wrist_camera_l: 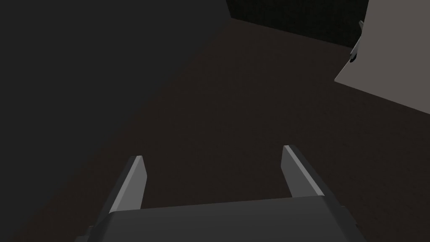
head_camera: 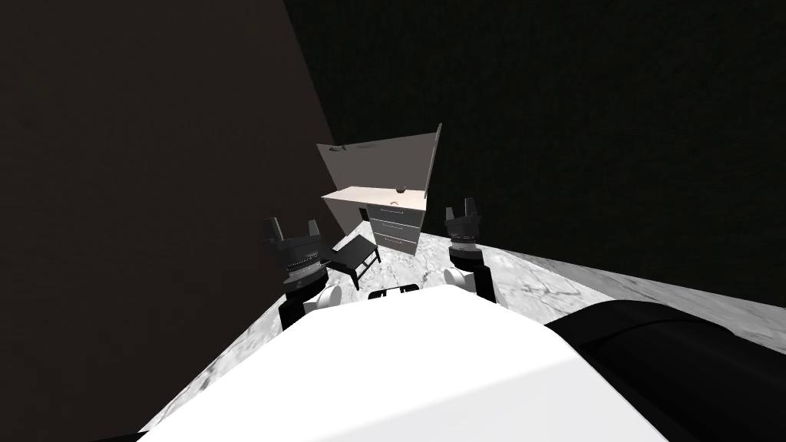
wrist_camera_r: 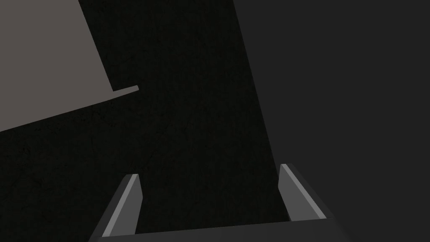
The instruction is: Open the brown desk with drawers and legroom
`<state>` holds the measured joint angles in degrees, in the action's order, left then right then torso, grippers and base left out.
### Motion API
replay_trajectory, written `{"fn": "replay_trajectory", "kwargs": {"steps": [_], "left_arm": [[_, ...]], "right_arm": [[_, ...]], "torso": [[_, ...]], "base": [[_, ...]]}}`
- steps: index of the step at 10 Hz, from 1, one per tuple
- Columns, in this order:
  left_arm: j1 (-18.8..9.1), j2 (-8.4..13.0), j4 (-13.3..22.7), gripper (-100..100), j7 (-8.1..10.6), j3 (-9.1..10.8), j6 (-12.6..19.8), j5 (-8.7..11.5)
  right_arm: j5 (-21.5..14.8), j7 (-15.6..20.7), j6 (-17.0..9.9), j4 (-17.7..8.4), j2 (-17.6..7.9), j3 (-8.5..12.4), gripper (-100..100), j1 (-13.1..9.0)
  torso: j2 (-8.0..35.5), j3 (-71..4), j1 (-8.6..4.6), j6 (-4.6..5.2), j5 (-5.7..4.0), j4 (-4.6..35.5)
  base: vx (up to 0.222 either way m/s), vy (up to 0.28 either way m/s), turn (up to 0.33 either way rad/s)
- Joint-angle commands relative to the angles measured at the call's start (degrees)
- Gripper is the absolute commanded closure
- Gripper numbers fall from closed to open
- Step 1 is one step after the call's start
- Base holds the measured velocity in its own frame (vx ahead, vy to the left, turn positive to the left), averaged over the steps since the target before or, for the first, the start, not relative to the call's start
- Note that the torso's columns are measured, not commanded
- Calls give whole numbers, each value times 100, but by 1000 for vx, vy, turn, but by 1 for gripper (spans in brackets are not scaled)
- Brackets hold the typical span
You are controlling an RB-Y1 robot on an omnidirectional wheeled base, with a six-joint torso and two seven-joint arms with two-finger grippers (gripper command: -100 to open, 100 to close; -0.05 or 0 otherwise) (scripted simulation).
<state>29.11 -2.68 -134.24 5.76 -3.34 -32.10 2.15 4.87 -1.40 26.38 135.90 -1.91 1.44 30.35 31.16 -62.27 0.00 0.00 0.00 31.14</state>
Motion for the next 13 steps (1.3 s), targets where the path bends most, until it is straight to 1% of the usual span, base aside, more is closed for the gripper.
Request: {"fn": "replay_trajectory", "kwargs": {"steps": [1,2,3,4,5,7,10,13], "left_arm": [[0,0,0,0,0,0,0,0],[-6,274,53,-100,14,10,-6,-3],[-11,440,107,-100,28,20,-13,-5],[-19,617,176,-100,46,33,-21,-9],[-27,773,260,-100,67,48,-30,-13],[-49,986,466,-100,120,87,-55,-23],[-89,1163,841,-100,217,157,-98,-42],[-132,1243,1248,-100,321,232,-145,-62]], "right_arm": [[0,0,0,0,0,0,0,0],[0,0,0,0,0,0,0,0],[0,0,0,-2,0,0,0,0],[0,0,-1,-3,0,0,0,1],[0,0,-1,-3,1,0,0,1],[0,0,-1,-3,1,-1,0,1],[0,0,0,-3,1,-1,0,2],[0,0,0,-2,1,0,0,2]], "torso": [[423,-846,0,0,0,423],[846,-1692,0,0,0,846],[1035,-2089,-1,1,0,1034],[1084,-2204,-3,1,0,1088],[1095,-2232,-3,0,-1,1104],[1109,-2232,-5,1,-1,1113],[1106,-2234,8,0,2,1112],[1110,-2232,1,0,0,1113]], "base": [[0,0,0],[20,-9,-31],[36,-20,-60],[53,-27,-57],[62,-28,-76],[70,-52,-99],[106,-42,-113],[127,-47,-130]]}}
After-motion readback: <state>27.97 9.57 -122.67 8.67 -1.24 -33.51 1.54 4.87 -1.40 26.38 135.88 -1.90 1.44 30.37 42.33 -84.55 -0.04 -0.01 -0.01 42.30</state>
